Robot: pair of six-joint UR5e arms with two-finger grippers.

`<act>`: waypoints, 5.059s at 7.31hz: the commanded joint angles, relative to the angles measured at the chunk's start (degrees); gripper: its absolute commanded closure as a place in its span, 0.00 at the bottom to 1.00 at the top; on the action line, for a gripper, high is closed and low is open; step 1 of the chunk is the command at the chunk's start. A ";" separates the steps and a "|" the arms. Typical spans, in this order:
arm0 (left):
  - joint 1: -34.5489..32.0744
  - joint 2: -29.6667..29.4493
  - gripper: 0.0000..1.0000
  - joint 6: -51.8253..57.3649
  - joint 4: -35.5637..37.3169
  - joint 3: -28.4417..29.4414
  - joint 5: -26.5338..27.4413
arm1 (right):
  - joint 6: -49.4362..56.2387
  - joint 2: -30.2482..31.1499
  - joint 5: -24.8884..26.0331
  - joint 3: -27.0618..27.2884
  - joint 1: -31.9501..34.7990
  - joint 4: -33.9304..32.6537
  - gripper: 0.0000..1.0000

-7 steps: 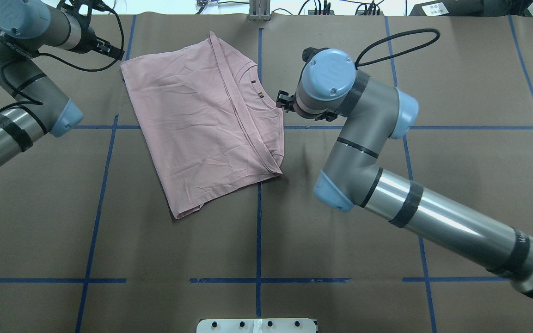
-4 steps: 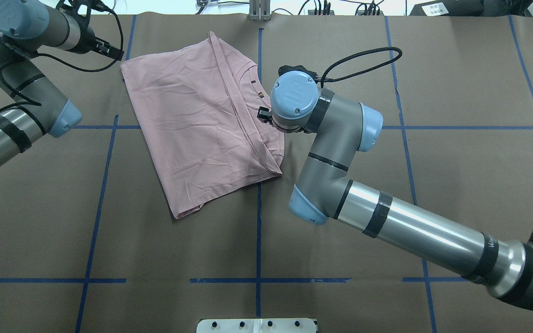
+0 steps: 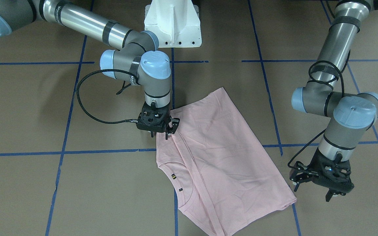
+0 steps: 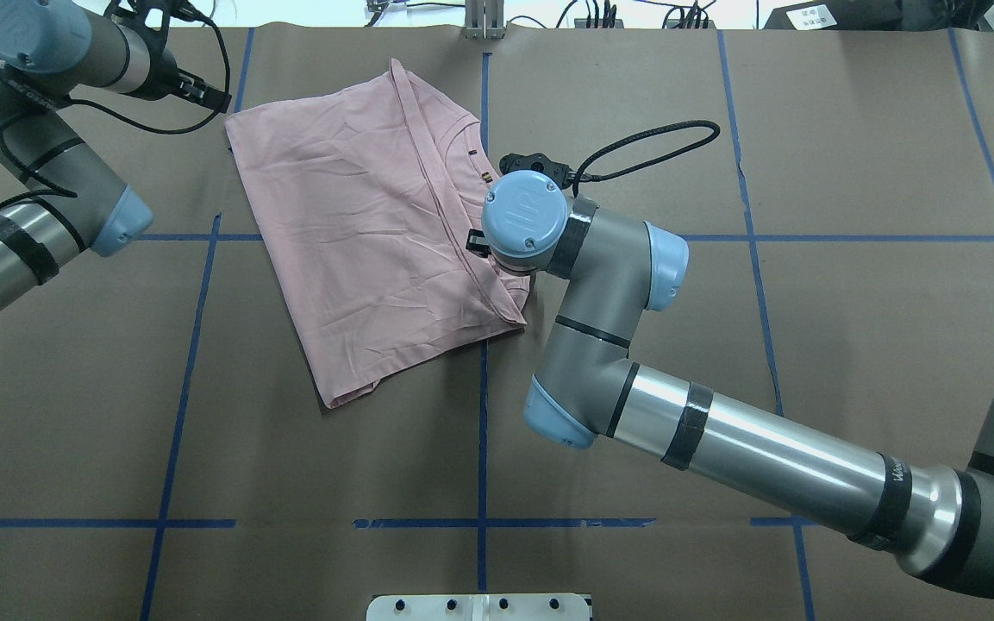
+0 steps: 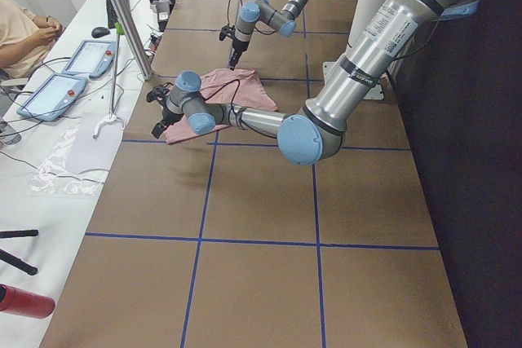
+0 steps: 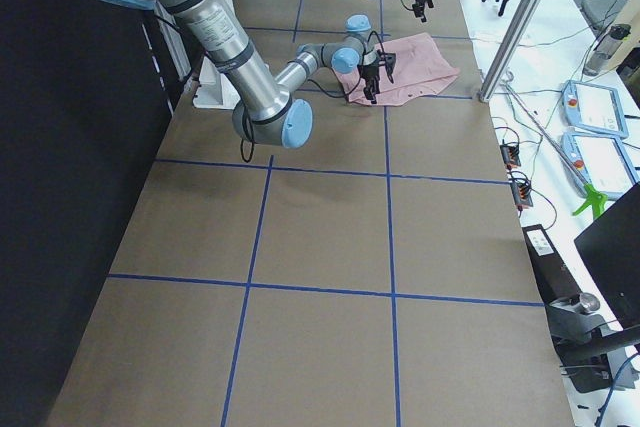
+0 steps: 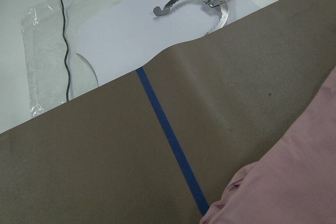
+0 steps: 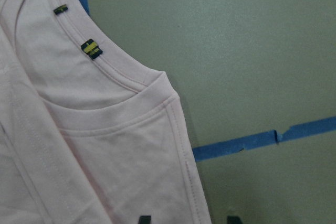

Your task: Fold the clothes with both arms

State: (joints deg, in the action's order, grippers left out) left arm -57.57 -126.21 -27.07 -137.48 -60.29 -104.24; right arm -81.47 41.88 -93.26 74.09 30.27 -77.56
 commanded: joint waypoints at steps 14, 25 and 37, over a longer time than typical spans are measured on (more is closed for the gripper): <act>1.31 0.09 0.00 -3.34 -0.24 -1.85 0.00 | -7.38 23.24 12.84 31.37 -14.88 -4.51 1.00; 39.86 25.84 0.34 -64.08 11.45 -48.78 16.30 | -7.38 34.05 16.62 42.02 -18.14 3.47 0.00; 46.49 25.31 0.80 -73.92 12.33 -48.17 19.78 | -7.47 34.14 16.71 41.93 -18.14 3.47 0.00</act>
State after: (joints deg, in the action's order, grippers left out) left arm -11.16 -100.79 -100.92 -125.16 -108.45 -84.46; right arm -88.94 76.07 -76.55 116.08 12.13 -74.09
